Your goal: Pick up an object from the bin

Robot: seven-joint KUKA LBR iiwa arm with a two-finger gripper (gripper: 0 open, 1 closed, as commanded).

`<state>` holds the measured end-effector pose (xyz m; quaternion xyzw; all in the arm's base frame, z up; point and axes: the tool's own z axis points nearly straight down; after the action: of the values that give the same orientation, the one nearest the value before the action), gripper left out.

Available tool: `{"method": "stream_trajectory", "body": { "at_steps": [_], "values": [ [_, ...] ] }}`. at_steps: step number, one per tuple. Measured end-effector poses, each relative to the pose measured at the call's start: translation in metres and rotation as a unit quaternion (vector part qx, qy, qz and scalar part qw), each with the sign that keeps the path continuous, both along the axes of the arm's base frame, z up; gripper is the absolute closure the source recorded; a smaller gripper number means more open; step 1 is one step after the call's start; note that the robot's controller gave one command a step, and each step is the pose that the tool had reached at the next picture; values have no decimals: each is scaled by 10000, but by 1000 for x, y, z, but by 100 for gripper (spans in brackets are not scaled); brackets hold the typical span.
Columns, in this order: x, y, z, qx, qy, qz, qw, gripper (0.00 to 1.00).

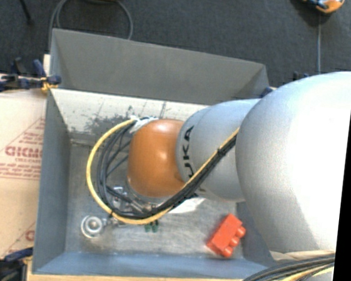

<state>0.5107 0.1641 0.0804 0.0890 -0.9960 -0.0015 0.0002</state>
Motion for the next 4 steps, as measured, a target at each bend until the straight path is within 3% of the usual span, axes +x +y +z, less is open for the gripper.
{"method": "stream_trajectory", "body": {
  "at_steps": [4],
  "values": [
    [0, 0, 0, 1, 0, -7, 10000, 100]
  ]
}}
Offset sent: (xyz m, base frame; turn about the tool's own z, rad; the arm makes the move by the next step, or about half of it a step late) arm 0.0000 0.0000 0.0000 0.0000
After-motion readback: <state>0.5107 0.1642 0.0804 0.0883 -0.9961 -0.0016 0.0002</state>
